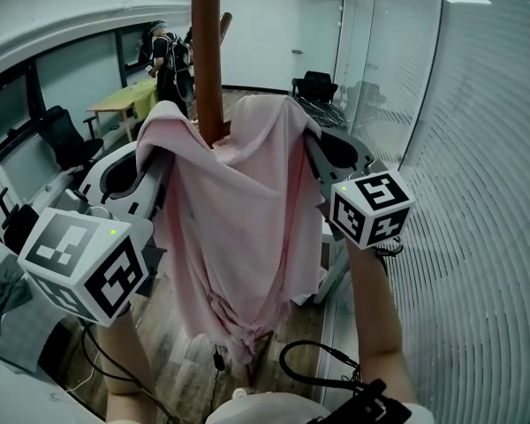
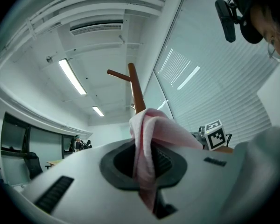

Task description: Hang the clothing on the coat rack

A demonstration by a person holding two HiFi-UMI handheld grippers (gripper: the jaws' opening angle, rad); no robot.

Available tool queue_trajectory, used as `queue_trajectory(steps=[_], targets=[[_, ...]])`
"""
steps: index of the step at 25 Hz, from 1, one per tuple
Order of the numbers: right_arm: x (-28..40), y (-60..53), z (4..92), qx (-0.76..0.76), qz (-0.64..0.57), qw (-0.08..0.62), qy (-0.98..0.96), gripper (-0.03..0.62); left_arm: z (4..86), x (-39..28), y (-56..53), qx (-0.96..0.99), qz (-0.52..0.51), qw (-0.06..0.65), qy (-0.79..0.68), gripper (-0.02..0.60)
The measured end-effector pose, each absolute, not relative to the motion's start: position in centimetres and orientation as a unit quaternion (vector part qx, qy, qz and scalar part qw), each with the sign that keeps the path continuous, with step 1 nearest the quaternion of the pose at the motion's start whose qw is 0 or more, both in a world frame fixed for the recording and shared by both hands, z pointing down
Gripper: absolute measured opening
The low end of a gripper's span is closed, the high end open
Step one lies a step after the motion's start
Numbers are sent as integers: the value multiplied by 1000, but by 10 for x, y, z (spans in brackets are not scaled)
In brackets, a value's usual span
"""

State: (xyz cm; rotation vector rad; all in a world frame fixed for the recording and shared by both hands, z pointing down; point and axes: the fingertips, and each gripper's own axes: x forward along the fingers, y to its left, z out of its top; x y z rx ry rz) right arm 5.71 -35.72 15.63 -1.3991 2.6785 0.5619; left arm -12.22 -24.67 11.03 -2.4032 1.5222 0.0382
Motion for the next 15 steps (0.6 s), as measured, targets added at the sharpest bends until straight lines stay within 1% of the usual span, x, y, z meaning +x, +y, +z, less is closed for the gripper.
queue_trajectory(steps=[15], targets=[[51, -356, 164, -452, 176, 24, 874, 37, 126, -125, -249, -843, 1, 126, 523, 26]])
